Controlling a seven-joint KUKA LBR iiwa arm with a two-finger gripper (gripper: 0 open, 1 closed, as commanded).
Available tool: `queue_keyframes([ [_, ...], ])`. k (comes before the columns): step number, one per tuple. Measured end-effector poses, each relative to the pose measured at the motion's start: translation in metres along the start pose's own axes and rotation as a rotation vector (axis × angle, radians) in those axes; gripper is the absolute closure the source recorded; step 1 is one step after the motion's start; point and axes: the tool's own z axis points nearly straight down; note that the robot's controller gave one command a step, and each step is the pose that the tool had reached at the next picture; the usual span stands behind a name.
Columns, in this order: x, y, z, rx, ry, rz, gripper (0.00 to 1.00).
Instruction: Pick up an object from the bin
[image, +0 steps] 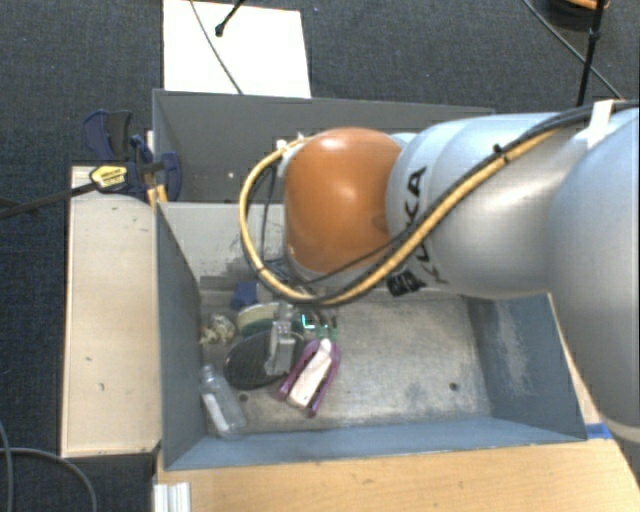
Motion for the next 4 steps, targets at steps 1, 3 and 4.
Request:
queue_keyframes([
  [1, -0.045, -0.021, 0.107, -0.007, -0.005, 0.294, 0.00],
  [3, -0.057, -0.026, 0.115, -0.008, -0.010, 0.293, 1.00],
  [4, -0.053, -0.026, 0.114, -0.009, -0.017, 0.324, 1.00],
])
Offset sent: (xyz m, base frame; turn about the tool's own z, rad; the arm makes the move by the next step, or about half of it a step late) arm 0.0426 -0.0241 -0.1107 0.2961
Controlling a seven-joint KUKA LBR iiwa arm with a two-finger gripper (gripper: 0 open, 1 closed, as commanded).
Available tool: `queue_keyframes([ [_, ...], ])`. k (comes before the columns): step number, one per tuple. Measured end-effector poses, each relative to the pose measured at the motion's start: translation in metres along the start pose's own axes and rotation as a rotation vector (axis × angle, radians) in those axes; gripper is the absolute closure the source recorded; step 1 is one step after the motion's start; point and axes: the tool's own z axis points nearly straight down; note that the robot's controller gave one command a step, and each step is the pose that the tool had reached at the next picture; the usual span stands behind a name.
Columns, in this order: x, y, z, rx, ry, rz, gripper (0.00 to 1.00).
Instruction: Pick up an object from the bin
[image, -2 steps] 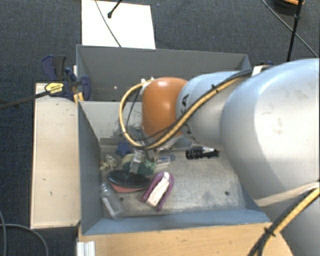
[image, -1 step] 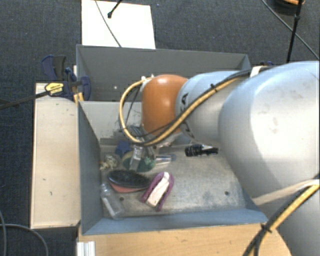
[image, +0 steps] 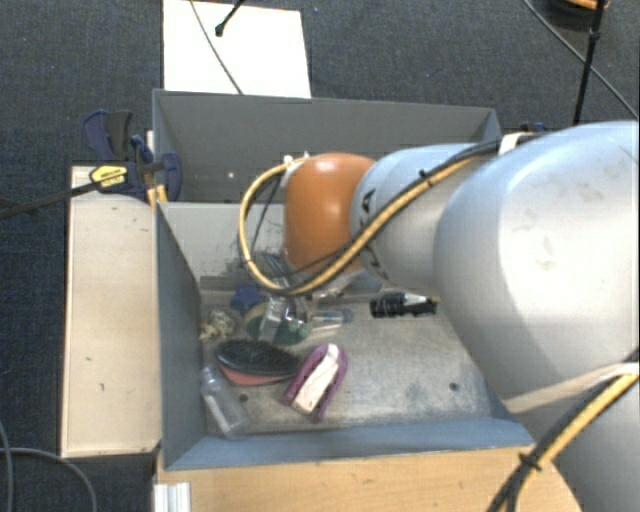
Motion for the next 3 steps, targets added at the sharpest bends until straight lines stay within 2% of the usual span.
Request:
queue_keyframes([
  [1, 0.000, -0.003, 0.001, 0.005, 0.001, 0.004, 0.00],
  [2, 0.001, -0.002, 0.002, 0.004, 0.003, 0.007, 1.00],
  [3, 0.017, 0.000, -0.134, 0.004, 0.003, 0.030, 1.00],
])
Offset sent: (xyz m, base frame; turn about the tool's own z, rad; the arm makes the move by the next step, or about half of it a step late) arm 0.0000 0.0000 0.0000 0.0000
